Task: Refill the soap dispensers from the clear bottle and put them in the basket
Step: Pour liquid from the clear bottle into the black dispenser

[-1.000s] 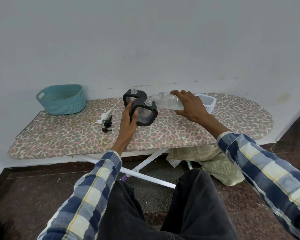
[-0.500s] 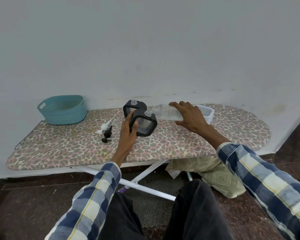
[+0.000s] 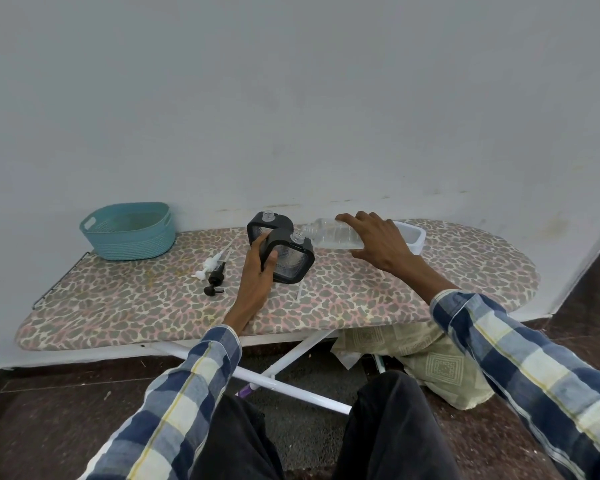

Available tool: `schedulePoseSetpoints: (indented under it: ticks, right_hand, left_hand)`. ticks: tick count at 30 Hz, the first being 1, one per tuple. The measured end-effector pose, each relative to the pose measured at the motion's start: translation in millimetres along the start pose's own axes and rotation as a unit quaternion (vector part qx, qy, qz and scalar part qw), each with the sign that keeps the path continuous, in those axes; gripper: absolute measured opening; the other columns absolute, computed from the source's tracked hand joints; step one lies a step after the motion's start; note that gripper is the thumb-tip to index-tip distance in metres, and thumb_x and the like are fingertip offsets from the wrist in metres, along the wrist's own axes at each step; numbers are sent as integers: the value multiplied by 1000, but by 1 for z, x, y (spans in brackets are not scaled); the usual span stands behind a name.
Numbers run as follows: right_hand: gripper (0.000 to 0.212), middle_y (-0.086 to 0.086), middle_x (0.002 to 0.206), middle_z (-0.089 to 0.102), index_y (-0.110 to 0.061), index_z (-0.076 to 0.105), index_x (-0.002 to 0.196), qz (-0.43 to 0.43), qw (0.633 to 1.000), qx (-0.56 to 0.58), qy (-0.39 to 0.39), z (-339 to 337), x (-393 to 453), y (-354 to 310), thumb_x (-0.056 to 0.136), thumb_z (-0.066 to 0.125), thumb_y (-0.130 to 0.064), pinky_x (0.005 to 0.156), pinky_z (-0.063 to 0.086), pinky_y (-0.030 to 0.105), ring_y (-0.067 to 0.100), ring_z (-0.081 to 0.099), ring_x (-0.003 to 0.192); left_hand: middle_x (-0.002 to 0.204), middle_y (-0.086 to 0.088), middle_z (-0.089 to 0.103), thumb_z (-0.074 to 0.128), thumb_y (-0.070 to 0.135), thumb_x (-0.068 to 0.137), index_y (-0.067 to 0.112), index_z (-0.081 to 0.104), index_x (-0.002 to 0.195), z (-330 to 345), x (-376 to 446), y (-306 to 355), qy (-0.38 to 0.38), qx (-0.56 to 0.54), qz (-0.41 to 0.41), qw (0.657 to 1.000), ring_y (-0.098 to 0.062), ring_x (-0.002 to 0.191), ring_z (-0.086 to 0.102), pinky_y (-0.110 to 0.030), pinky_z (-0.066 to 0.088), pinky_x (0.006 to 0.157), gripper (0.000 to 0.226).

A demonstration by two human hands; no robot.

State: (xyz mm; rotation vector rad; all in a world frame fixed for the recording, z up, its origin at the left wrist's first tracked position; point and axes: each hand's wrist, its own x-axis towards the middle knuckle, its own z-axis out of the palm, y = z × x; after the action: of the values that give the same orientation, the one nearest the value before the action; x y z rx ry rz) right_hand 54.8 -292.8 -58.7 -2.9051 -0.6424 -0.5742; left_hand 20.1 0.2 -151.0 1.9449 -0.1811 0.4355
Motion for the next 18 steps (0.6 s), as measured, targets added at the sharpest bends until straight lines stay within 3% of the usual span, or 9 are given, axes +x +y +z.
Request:
schedulePoseSetpoints:
  ticks: [11,18]
  right_hand:
    - [82,4,127,59,-35,37,157,5,1000,-10,-12,-3,1,-1,89,83,-33,90,49,49,29,58,113]
    - [82,5,130,58,-35,36,158,6,1000,-23,-16,-6,3,-4,90,83,-32,93,50,50,29,58,116]
  left_hand:
    - [169,6,40,42,61,109,44,31,163,2,1,2,4,3,-17,1000,-18,149,48,-48,46,121,58]
    - [173,5,35,40,55,112,40,28,168,2,-1,5,4,20,-18,1000,-19,155,41,-34,40,120,59]
